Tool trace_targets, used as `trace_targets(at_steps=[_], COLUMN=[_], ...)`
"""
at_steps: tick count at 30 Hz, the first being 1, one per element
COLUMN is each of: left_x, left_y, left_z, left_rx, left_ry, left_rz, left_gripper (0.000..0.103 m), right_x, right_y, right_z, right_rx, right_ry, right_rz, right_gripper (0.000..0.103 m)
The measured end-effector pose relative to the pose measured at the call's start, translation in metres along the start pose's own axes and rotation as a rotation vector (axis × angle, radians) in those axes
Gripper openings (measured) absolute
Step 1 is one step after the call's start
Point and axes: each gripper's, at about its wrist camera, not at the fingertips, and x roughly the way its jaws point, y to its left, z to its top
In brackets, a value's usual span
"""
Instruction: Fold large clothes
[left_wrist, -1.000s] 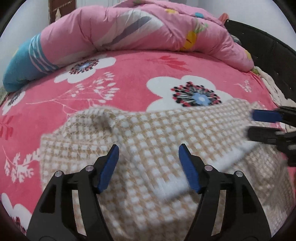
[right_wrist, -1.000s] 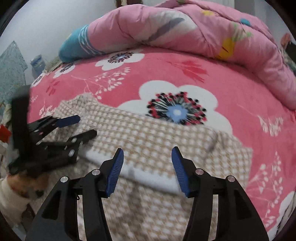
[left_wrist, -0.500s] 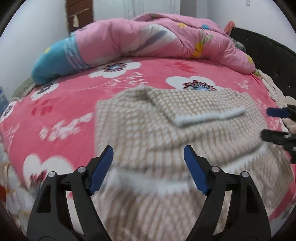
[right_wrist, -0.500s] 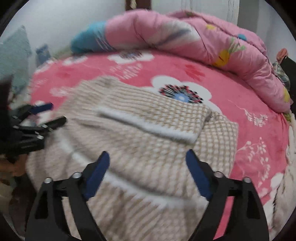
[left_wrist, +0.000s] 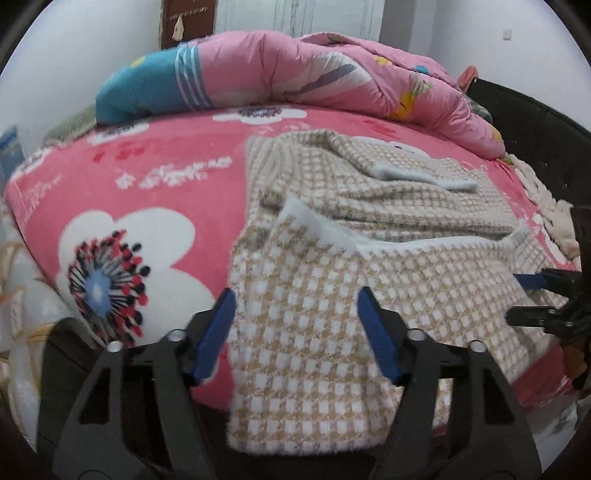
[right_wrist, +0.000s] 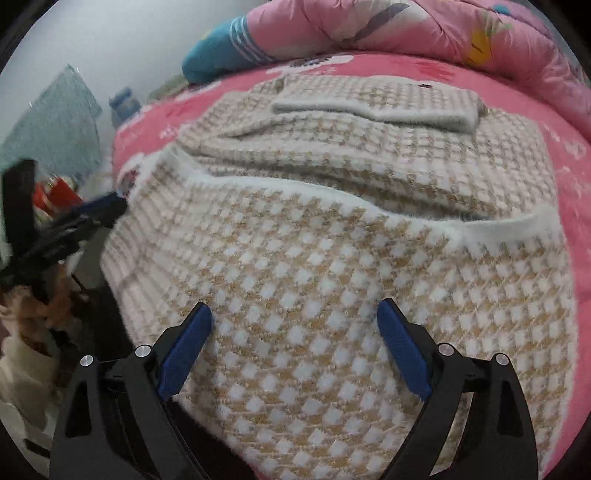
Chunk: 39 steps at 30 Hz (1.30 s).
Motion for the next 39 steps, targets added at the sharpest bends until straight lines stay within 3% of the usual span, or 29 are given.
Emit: trace_targets(at_steps=[6,10,14,16,20,26,28,30,37,39], left_x=[0.036,0.049,0.041,0.043,0.054,0.040,0.050,0.071,0.070,0.063], left_y=[0.022,0.024,0.035,0.039,0.038,0.016,0.011,0.010,0.014,0.017], left_z=[0.019,0.026,0.027,0.026,0.032,0.043,0.044,0.044,0.044,0.043], left_rx=[-0.087,-0.057,-0.091,-0.106,-0.096,0.016,0.045,0.049,-0.001,-0.018], left_ry=[0.046,0.084,0.060,0.065,0.087,0.031,0.068,0.157,0.159,0.152], left_rz=[-0.033,-0.078,-0.231,-0.260,-0.255,-0.239,-0.189,-0.139,-0.175,-0.261], left_gripper=[0.039,0.038,0.039,0.039,0.039,0.040,0.040,0.040,0.040,0.045], right_x=[-0.002,0.000,0.001,0.004,0.006,0.007,0.008,0.008,0.008,0.009], right_y=[-0.003,-0.003,-0.002,-0.001,0.000,0.000,0.001,0.002,0.002,0.003], right_z=[-0.002,-0.001,-0.001,-0.001,0.001,0.002,0.003,0.002,0.002,0.002], right_rx=[0.000,-0.006,-0.009,-0.011,-0.014,-0.014,-0.012,-0.013,-0.014,-0.014], right_ry=[0.012,0.012,0.017,0.021,0.030,0.032,0.030,0.030,0.030,0.029], right_rz=[0.017,0.015,0.010,0.012,0.009,0.007,0.006,0.004,0.003,0.002], right_gripper=[0.088,0.088,0.089,0.090,0.092,0.092,0.092,0.093,0.093,0.093])
